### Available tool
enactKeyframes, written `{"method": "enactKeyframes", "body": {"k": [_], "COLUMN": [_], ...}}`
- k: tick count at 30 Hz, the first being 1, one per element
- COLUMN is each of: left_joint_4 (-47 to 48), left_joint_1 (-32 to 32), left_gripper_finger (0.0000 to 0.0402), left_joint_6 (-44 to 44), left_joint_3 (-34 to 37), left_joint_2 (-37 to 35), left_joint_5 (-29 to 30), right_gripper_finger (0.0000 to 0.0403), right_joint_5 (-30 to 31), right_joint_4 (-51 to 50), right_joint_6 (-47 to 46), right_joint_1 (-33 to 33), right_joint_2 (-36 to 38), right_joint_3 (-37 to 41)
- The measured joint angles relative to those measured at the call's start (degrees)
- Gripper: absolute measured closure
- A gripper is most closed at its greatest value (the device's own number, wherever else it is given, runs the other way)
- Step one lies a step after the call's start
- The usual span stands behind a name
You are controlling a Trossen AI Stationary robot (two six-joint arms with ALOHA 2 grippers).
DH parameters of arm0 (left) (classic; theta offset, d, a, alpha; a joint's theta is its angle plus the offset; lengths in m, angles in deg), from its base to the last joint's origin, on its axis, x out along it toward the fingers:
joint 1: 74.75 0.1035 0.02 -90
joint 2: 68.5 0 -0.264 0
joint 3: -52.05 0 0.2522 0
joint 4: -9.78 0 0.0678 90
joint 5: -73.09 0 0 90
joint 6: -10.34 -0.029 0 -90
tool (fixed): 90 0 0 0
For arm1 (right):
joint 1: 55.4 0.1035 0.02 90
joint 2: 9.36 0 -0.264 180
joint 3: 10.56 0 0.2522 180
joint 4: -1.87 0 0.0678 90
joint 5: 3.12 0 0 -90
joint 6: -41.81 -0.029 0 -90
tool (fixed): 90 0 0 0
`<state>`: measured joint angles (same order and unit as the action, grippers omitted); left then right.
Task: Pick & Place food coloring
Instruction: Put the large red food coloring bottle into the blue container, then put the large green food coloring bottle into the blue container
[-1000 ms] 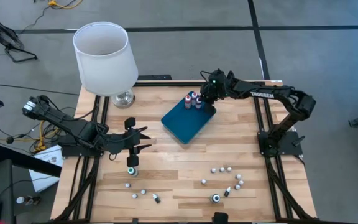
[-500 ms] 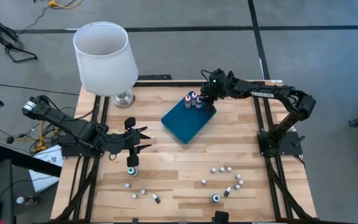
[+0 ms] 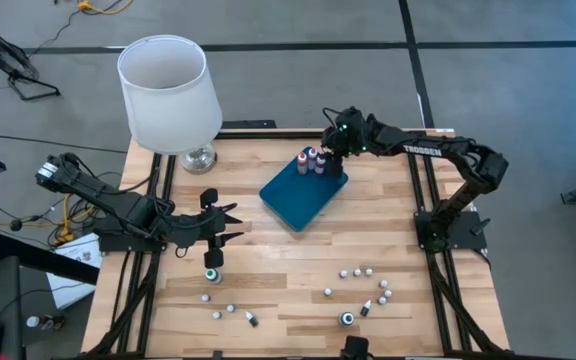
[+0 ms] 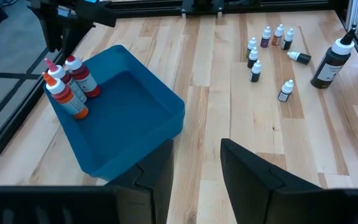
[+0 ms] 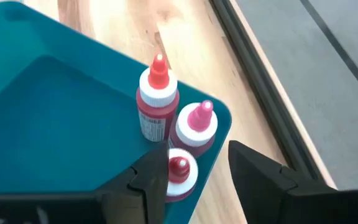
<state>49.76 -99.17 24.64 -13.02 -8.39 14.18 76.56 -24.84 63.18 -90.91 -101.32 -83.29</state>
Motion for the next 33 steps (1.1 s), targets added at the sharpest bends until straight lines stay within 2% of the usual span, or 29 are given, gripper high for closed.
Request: {"method": "enactKeyframes", "body": {"k": [8,17,26,33], "left_joint_4": [0.1,0.2,0.2,0.1], "left_joint_1": [0.0,0.0,0.0,0.0], "left_gripper_finger": [0.0276,0.0276,0.0276,0.0276], "left_joint_6": [0.0,-0.1,-1.6,-2.5], "left_joint_3": [0.0,0.0,0.0,0.0], "left_joint_2": [0.0,0.0,0.0,0.0], "left_joint_5": [0.0,-0.3,-0.8,-0.8], "right_gripper_finger": [0.0222,0.0219,0.0233,0.0245], "right_joint_5": [1.2,1.5,1.2,1.2], "right_joint_4": [-2.6,-6.2,-18.3,-24.3], "right_joint_6": [0.1,1.2,1.4,-3.1], "right_joint_1": [0.0,1.3,9.1,19.4], "right_joint_2": [1.6,11.7,23.5,31.1], "right_joint_3": [-2.6,-2.9,-2.9,-1.7]}}
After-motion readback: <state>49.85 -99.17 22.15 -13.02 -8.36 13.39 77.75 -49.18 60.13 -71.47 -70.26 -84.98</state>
